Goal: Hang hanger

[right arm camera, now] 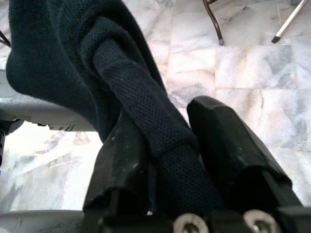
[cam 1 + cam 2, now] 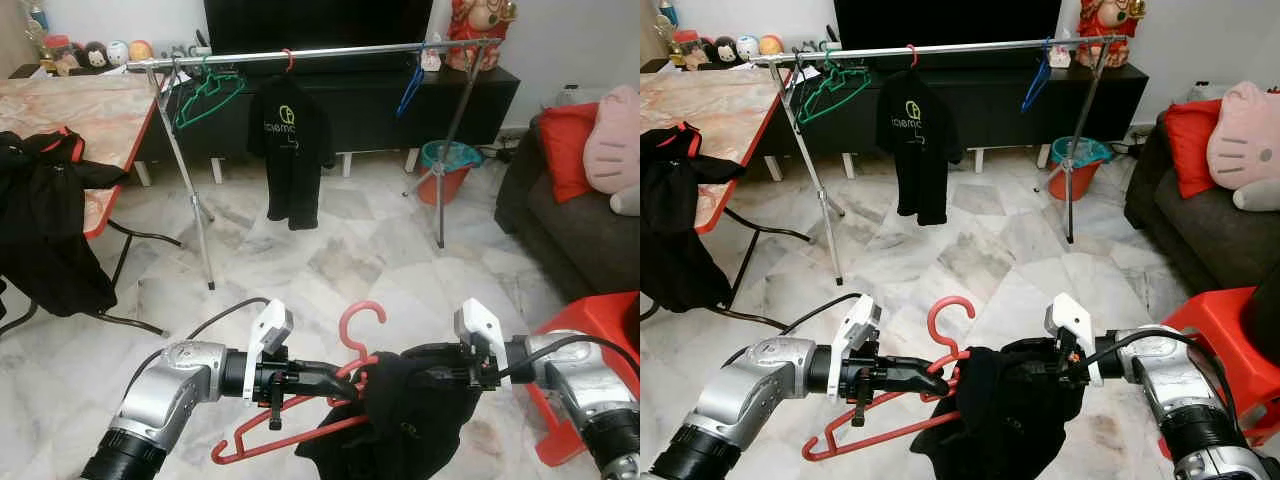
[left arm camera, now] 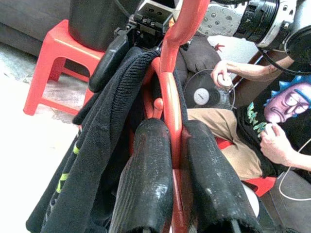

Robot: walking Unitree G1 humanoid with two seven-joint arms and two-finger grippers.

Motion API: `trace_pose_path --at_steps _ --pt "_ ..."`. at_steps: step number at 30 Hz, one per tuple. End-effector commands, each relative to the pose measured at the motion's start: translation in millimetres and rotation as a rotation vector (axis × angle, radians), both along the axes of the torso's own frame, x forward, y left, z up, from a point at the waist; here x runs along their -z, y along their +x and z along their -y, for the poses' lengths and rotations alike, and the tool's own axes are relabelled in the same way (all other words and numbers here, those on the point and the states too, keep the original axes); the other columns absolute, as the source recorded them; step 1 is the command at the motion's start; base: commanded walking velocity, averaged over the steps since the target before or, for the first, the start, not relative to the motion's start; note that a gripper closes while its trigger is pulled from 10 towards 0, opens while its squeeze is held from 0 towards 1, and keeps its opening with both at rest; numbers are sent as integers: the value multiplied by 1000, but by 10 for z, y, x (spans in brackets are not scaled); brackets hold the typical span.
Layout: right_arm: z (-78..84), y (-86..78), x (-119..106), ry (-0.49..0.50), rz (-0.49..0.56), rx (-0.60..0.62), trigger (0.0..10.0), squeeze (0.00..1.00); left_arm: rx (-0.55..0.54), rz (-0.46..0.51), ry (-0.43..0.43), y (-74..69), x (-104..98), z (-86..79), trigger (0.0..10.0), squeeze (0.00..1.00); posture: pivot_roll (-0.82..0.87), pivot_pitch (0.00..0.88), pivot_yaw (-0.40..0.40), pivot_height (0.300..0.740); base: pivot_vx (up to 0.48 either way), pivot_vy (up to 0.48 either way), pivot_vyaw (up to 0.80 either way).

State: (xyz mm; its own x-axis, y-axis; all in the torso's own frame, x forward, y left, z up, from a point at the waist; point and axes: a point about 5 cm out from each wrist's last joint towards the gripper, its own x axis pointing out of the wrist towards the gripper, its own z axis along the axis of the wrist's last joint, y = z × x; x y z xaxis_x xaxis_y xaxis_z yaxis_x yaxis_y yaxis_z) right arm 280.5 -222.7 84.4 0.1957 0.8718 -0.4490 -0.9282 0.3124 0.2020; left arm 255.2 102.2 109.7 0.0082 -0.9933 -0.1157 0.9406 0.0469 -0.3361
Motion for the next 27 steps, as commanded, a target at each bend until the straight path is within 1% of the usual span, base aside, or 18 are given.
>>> trace_pose_path --at_steps 1,11,15,23,24,25,26,27 --pt "-76 60 -57 46 24 0 0 0 74 50 -48 -2 -94 126 10000 0 -93 0 -27 732 0 0 0" --pt "-132 63 -52 66 20 -19 0 0 87 56 -58 31 -118 165 10000 0 -91 0 -29 732 0 0 0" --pt "-178 51 -57 74 20 -38 0 0 99 49 -81 33 -149 181 10000 0 -96 0 -20 732 0 0 0" --pt "-239 0 -5 96 11 -45 0 0 107 42 -64 12 -119 160 10000 0 -99 0 1 732 0 0 0" --pt "-243 -4 -1 98 11 -45 0 0 110 45 -63 12 -120 162 10000 27 -99 0 2 732 0 0 0" --pt "-245 -8 1 100 11 -45 0 0 111 47 -63 12 -120 162 10000 27 -99 0 3 732 0 0 0" --pt "-247 -13 5 102 10 -43 0 0 106 49 -64 22 -123 162 10000 1000 -99 0 4 732 0 0 0" --pt "-247 -13 5 102 10 -43 0 0 106 49 -64 22 -123 162 10000 1000 -99 0 4 732 0 0 0"
